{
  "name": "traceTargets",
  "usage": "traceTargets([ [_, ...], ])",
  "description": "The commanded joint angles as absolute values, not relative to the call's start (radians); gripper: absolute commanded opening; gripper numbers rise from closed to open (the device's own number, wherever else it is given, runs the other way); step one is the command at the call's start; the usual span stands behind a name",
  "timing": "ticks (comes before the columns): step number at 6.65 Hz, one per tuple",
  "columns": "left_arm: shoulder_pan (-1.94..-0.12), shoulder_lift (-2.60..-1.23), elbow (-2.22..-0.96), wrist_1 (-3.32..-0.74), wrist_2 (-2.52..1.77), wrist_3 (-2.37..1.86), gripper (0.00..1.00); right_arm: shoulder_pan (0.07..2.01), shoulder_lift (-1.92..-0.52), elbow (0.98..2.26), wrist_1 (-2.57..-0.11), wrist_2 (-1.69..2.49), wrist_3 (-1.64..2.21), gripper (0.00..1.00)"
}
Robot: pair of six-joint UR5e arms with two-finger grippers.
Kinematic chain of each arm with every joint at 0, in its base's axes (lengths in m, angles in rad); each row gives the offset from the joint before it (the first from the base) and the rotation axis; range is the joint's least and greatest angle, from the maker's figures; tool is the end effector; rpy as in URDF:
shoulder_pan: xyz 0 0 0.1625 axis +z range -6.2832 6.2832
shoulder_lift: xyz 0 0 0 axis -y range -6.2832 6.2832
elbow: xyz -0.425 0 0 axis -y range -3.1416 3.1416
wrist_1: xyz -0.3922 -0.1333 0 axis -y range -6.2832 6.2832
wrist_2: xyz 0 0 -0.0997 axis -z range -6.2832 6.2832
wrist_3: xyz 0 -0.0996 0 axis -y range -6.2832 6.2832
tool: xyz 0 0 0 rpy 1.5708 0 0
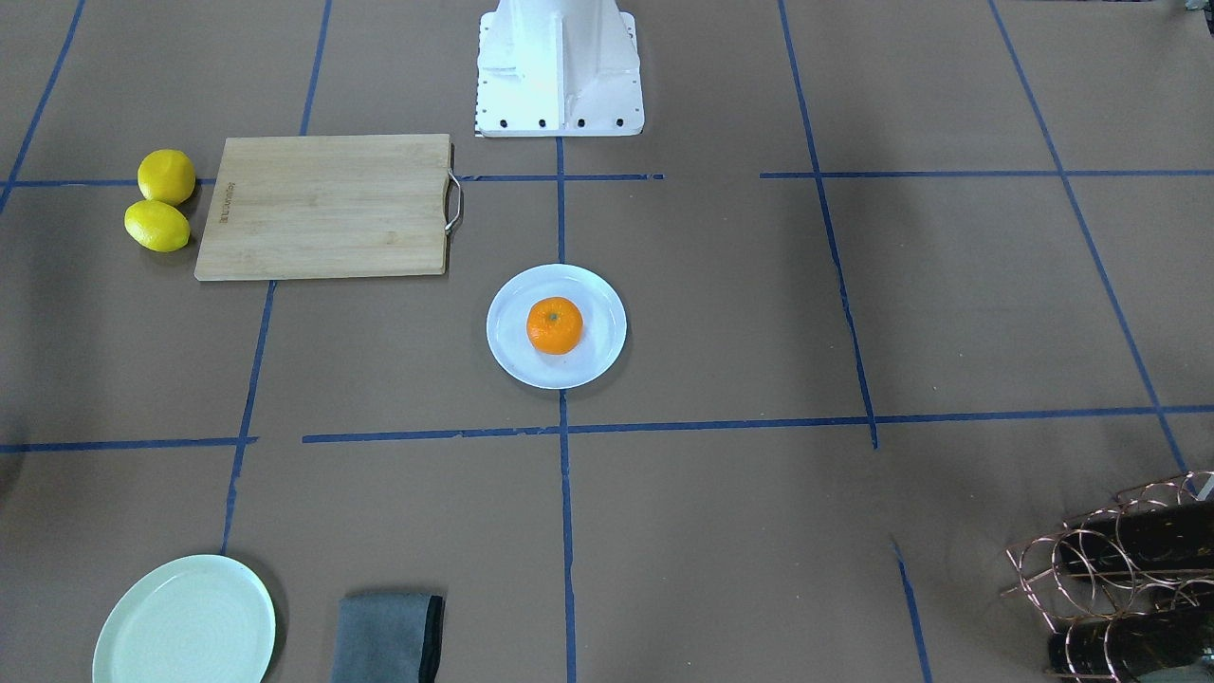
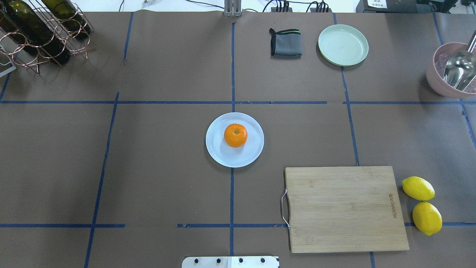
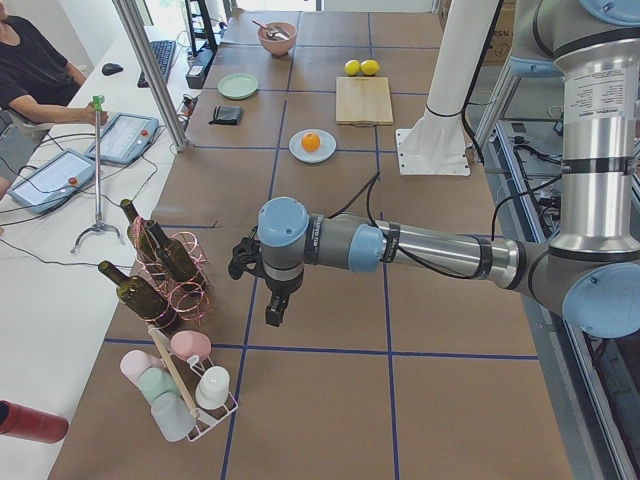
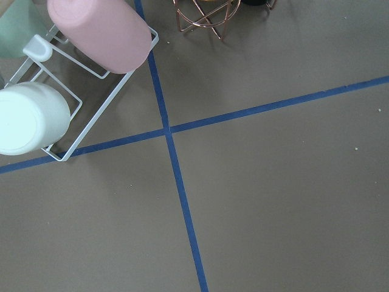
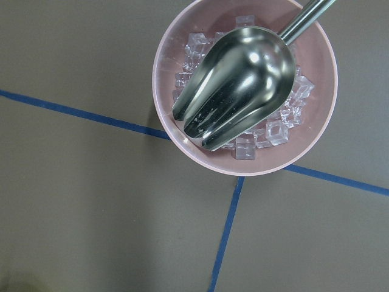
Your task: Pick orange to plate
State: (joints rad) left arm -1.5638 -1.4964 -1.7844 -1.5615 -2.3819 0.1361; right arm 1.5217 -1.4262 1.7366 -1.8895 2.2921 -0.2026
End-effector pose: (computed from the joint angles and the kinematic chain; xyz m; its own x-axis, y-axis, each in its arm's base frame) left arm -0.0578 -0.4650 0.5870 0.6807 0.2324 -0.6947 -0.1002 0.9690 0.2259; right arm 0.0413 -0.5364 0.5389 0.7251 -0.2317 0.6485 0.1990 0.9720 0.1247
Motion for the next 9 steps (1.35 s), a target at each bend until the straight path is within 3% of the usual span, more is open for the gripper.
traceTargets([
  [1, -1.563, -1.511, -1.763, -1.554, -2.376, 0.138, 1.0, 1.522, -1.428, 1.692, -1.855, 2.347, -0.201, 1.0],
  [6, -1.562, -1.545, -1.767, -1.414, -2.379, 0.063, 1.0, 1.494, -1.451, 1.603, -1.7, 2.339, -0.102, 1.0],
  [9, -1.562, -1.555, -1.723, -1.424, -2.388, 0.072, 1.0, 1.496, -1.465, 1.629, -1.686, 2.33, -0.106, 1.0],
])
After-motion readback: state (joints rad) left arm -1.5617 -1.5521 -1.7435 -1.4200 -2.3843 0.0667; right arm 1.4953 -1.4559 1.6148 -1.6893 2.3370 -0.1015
